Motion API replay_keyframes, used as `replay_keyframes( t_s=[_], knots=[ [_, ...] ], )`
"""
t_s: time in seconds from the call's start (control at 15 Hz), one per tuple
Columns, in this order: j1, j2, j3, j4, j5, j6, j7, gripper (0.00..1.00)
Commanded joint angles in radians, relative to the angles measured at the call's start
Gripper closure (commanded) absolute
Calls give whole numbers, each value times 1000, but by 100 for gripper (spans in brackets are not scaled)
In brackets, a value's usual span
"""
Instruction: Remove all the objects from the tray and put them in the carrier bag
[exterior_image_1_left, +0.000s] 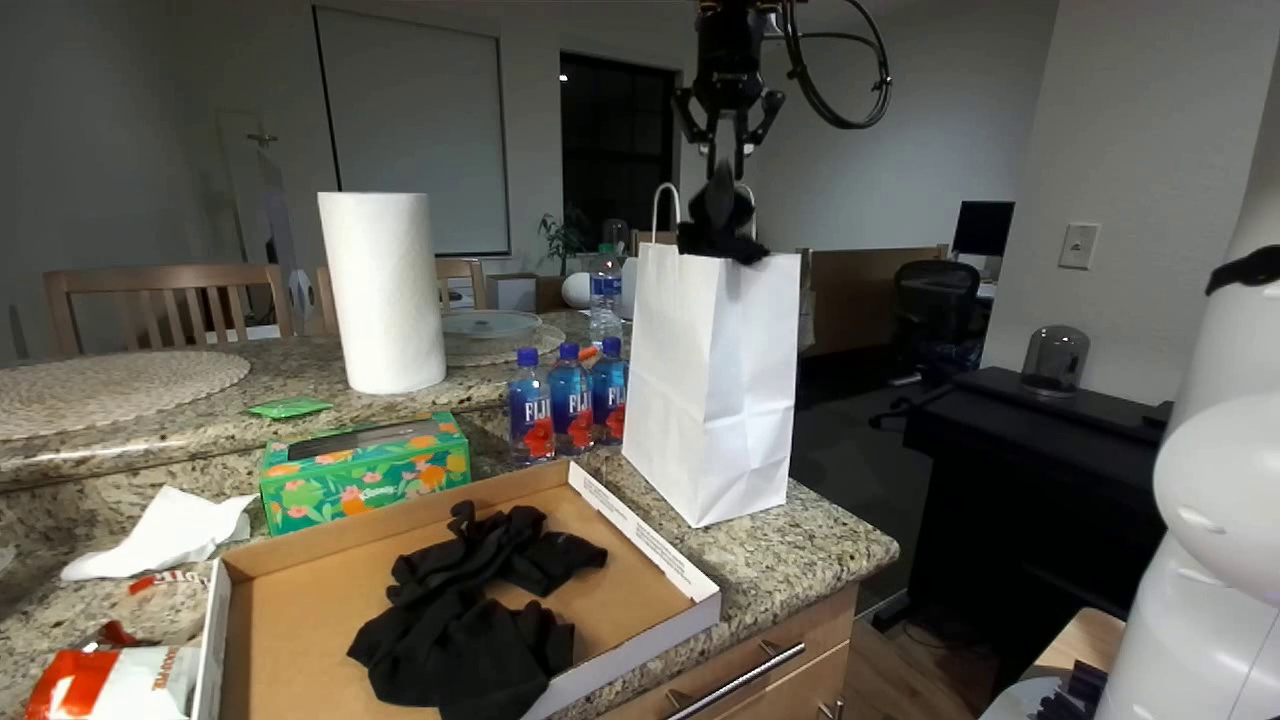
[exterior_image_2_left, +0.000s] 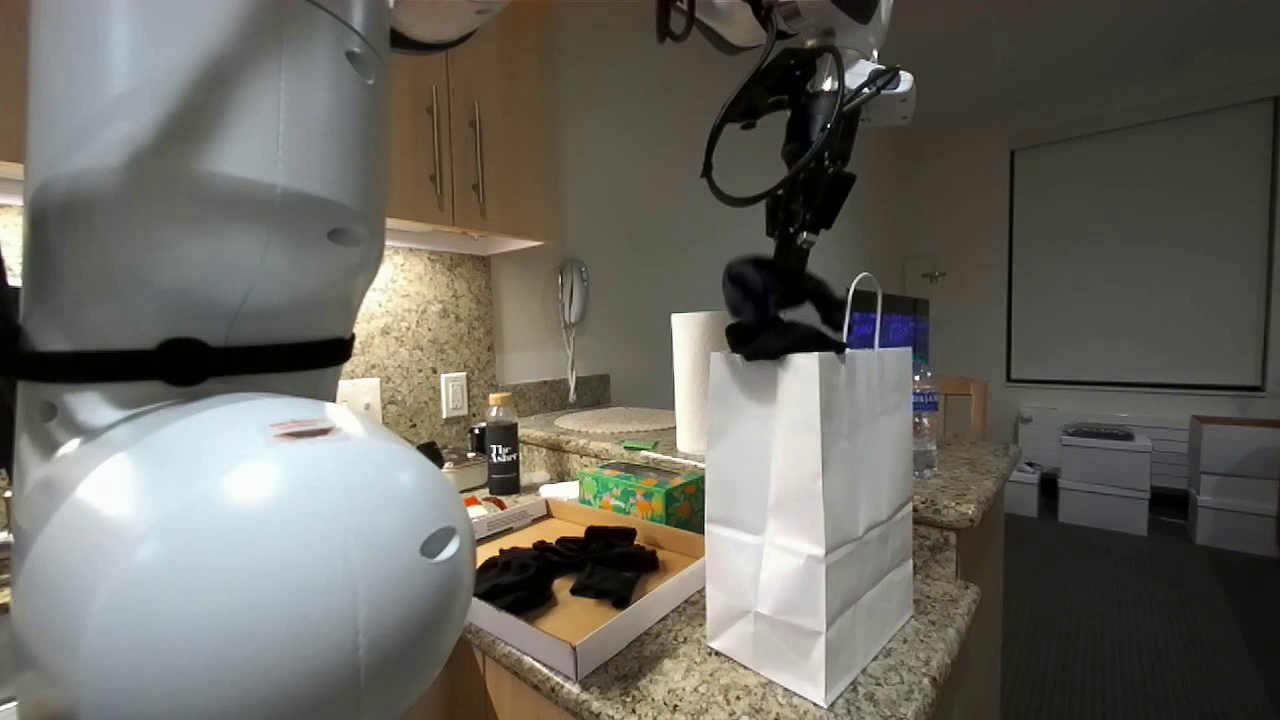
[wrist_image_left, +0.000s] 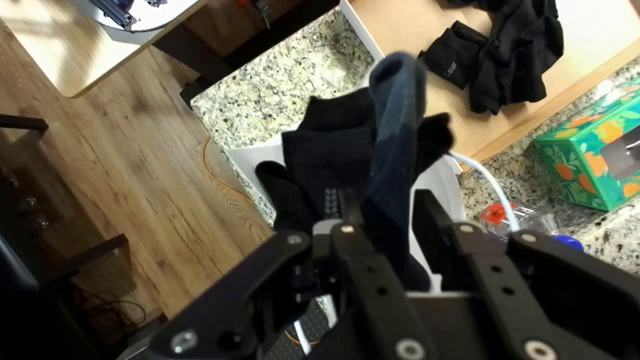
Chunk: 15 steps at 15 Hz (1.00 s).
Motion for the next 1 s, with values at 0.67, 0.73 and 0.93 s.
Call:
replay_keyframes(
  t_s=[0.67, 0.73, 0.93],
  knots=[
    [66, -149, 64, -47, -78, 20, -121, 0],
    [91, -160, 92, -48, -102, 16, -115, 0],
    [177, -171, 185, -73, -156, 30, -106, 0]
  ],
)
